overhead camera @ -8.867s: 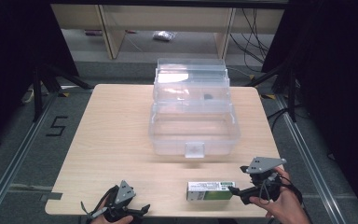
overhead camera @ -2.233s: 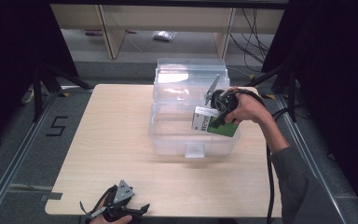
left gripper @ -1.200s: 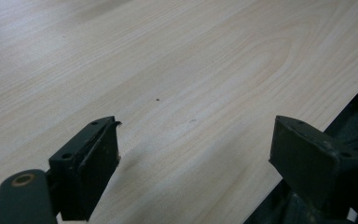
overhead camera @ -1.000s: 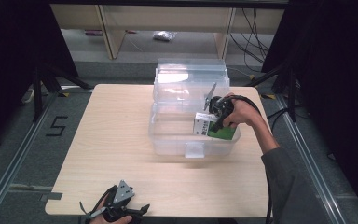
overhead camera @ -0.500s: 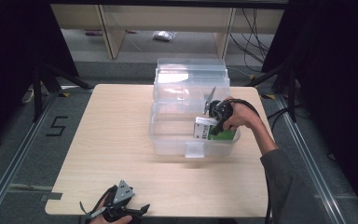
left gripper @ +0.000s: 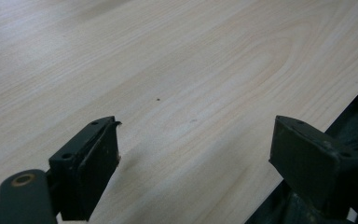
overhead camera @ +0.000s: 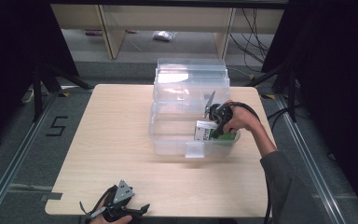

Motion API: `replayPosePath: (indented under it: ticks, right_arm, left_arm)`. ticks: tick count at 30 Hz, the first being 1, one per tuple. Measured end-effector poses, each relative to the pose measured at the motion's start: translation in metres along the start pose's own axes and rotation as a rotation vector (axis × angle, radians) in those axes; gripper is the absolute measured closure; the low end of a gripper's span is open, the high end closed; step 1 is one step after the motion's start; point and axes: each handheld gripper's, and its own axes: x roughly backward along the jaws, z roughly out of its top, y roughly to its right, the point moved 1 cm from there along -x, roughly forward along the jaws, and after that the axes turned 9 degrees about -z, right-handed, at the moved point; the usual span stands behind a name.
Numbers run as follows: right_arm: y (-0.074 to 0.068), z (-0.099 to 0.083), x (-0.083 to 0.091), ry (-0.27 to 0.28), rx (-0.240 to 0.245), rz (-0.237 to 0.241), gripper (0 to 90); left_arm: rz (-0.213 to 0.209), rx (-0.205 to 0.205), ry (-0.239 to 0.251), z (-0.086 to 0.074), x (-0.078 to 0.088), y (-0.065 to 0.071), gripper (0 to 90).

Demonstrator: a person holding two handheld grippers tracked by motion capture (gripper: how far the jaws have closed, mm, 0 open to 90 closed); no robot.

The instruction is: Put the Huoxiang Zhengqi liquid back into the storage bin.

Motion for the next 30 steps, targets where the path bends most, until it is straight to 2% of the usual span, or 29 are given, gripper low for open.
replayPosePath:
  ticks: [5,6,8,9,10,13,14,15,16,18,19,20,21,25,26,30]
  right_arm:
    - [-0.001,0.001,-0.001,-0.023,-0.010,-0.007,62.7]
    - [-0.001,0.001,0.002,-0.001,-0.014,-0.004,61.8]
    - [-0.002,0.002,0.004,0.006,-0.029,0.003,61.7]
    - [-0.001,0.002,0.007,0.022,-0.013,0.003,61.3]
    - [0.000,0.002,0.011,0.059,0.008,0.002,59.2]
    - [0.001,0.001,0.016,0.080,0.001,0.003,57.7]
    - [0.000,-0.002,0.020,0.084,-0.020,-0.005,56.2]
    - [0.000,-0.002,0.020,0.084,-0.020,-0.005,56.2]
    - [0.000,-0.006,0.024,0.082,-0.054,-0.015,55.3]
    - [-0.001,-0.008,0.028,0.080,-0.076,-0.021,53.4]
    - [-0.001,-0.008,0.028,0.080,-0.076,-0.021,53.4]
    - [0.000,-0.010,0.031,0.124,-0.050,-0.021,52.7]
    - [-0.001,-0.011,0.033,0.136,-0.054,-0.021,52.5]
    - [-0.003,-0.013,0.039,0.150,-0.093,-0.022,51.2]
    - [-0.003,-0.013,0.040,0.159,-0.084,-0.021,50.9]
    - [-0.005,-0.015,0.046,0.170,-0.134,-0.036,47.1]
  left_arm:
    - [0.001,0.002,0.005,0.000,0.000,0.000,14.9]
    - [0.002,-0.002,0.000,0.000,0.000,0.000,14.9]
    - [0.001,-0.004,-0.003,0.000,0.000,0.000,14.9]
    - [-0.003,0.018,0.023,0.000,-0.001,0.001,14.9]
    - [0.002,0.037,0.045,0.000,-0.003,0.003,14.9]
    - [0.000,0.018,0.027,0.000,-0.002,0.002,14.9]
    - [0.004,0.038,0.050,0.000,-0.004,0.003,14.9]
    - [0.004,0.038,0.050,0.000,-0.004,0.003,14.9]
    - [-0.001,0.026,0.030,0.000,-0.002,0.002,14.9]
    - [0.006,0.041,0.048,0.000,-0.004,0.003,14.9]
    - [0.006,0.041,0.048,0.000,-0.004,0.003,14.9]
    - [0.008,0.034,0.040,0.000,-0.004,0.002,14.9]
    - [0.007,0.031,0.035,0.000,-0.003,0.002,14.9]
    - [0.001,0.037,0.043,0.000,-0.003,0.003,14.9]
    - [0.002,0.042,0.047,0.000,-0.004,0.003,14.9]
    - [0.003,0.043,0.048,0.000,-0.004,0.003,14.9]
